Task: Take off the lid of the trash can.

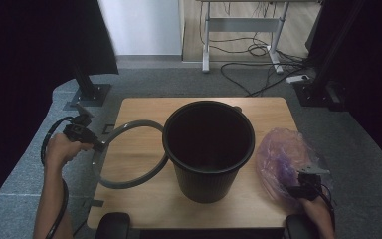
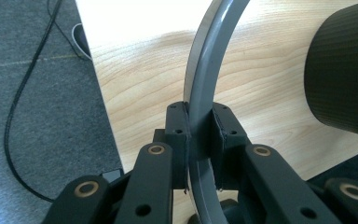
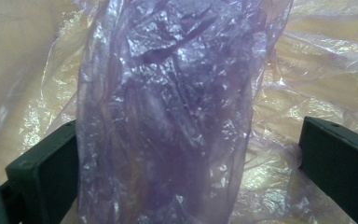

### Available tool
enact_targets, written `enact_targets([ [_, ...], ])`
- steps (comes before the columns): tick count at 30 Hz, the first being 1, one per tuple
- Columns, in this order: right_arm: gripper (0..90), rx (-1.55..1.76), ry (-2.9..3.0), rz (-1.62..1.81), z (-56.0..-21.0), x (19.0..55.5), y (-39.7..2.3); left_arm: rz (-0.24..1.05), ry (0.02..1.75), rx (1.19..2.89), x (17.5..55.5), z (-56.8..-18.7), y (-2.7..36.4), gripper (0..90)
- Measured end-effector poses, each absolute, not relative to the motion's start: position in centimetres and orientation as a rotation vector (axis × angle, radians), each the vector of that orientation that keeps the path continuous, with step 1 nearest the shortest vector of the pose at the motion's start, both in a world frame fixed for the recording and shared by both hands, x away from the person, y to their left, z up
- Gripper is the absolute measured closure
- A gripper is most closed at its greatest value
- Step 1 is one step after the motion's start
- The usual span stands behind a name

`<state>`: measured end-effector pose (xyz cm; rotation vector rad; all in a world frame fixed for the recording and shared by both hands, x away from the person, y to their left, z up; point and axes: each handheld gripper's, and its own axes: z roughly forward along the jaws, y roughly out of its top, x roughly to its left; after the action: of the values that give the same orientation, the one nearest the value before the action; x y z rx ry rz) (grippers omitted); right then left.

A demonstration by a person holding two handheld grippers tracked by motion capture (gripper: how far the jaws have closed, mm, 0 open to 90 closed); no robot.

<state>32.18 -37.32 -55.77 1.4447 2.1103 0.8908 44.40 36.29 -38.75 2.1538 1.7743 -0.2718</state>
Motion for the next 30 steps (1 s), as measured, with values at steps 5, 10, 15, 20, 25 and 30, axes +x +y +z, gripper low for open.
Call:
enact_targets([
  [5,0.0,1.445,2.110,0.891,-55.8,32.2,-37.3,-0.269,1.768,2.143,44.5,-40.1,36.4,78.8],
  [10,0.0,1.445,2.110,0.891,-55.8,32.2,-37.3,-0.290,1.776,2.133,44.6,-41.9,36.4,78.8],
  [15,0.0,1.445,2.110,0.891,-55.8,32.2,-37.3,-0.286,1.804,2.133,44.7,-43.9,36.5,78.7],
  [20,0.0,1.445,2.110,0.891,-55.8,32.2,-37.3,-0.310,1.818,2.144,44.7,-45.9,36.5,78.3],
  [25,0.0,1.445,2.110,0.891,-55.8,32.2,-37.3,-0.277,1.815,2.166,44.5,-47.5,36.2,77.9],
  [30,0.0,1.445,2.110,0.891,-55.8,32.2,-37.3,-0.228,1.795,2.171,44.5,-48.7,35.7,76.2],
])
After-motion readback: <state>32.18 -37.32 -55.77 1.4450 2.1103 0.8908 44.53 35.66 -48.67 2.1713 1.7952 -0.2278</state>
